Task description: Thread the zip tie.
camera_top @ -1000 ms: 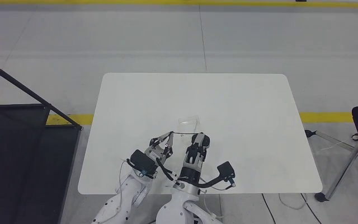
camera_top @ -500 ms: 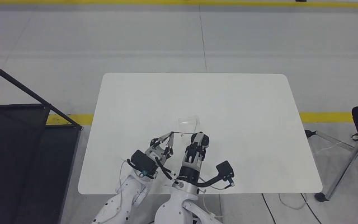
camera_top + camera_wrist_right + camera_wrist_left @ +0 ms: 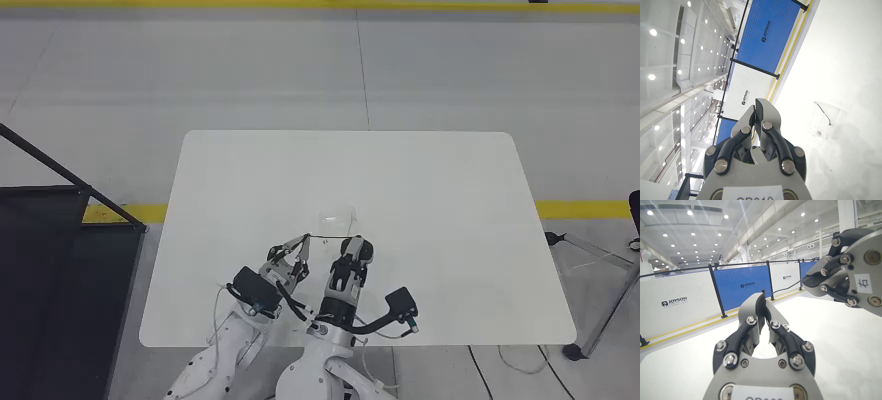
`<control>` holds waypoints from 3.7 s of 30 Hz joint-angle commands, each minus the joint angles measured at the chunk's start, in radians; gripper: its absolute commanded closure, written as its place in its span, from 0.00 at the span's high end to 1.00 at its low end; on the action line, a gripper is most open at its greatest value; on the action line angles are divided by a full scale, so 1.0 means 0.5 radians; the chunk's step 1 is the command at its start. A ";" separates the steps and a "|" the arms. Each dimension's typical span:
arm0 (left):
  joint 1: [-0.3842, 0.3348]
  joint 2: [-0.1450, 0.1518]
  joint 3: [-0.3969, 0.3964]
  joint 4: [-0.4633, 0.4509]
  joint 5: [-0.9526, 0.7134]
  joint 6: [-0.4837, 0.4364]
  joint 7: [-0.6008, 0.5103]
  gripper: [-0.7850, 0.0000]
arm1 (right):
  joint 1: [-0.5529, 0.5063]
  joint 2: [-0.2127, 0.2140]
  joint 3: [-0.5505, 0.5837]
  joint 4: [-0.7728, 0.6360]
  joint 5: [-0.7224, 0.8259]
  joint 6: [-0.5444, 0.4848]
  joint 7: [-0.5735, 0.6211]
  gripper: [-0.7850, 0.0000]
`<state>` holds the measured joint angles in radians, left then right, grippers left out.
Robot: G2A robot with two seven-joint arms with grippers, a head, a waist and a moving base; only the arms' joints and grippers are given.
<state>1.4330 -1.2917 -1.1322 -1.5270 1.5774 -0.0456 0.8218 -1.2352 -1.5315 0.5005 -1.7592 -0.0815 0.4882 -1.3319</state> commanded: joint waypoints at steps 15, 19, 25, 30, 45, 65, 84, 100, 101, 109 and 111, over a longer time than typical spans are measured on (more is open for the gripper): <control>-0.086 0.044 -0.139 0.040 -0.075 -0.501 -0.027 0.00 | 0.031 0.176 -0.140 -0.082 0.048 -0.095 -0.063 0.00; -0.091 0.042 -0.122 0.045 -0.080 -0.498 -0.034 0.00 | 0.028 0.209 -0.147 -0.104 0.087 -0.114 -0.114 0.00; -0.091 0.042 -0.122 0.045 -0.080 -0.498 -0.034 0.00 | 0.028 0.209 -0.147 -0.104 0.087 -0.114 -0.114 0.00; -0.085 0.040 -0.114 0.018 -0.081 -0.479 -0.063 0.00 | 0.035 0.210 -0.134 -0.092 0.090 -0.124 -0.095 0.00; -0.122 0.000 0.001 0.058 -0.097 -0.218 -0.051 0.00 | -0.109 0.178 0.089 -0.235 0.270 -0.271 0.217 0.00; -0.144 -0.006 0.030 0.104 -0.003 -0.183 -0.043 0.00 | -0.139 0.152 0.131 -0.235 0.339 -0.401 0.216 0.00; -0.135 -0.007 0.034 0.099 0.024 -0.185 -0.030 0.00 | -0.155 0.115 0.187 -0.267 0.420 -0.333 0.210 0.00; -0.129 -0.004 0.030 0.092 0.048 -0.193 -0.027 0.00 | -0.167 0.084 0.221 -0.267 0.420 -0.323 0.237 0.00; -0.129 -0.004 0.030 0.091 0.047 -0.192 -0.027 0.00 | -0.170 0.083 0.225 -0.270 0.423 -0.320 0.239 0.00; -0.130 -0.004 0.030 0.092 0.048 -0.193 -0.028 0.00 | -0.185 0.072 0.251 -0.282 0.427 -0.315 0.257 0.00; -0.131 -0.004 0.031 0.092 0.052 -0.196 -0.028 0.00 | -0.189 0.069 0.256 -0.283 0.426 -0.310 0.259 0.00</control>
<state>1.3677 -1.2939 -1.1171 -1.4810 1.6021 -0.1424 0.8080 -1.3289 -1.4962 0.6276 -1.9006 0.1317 0.3316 -1.2036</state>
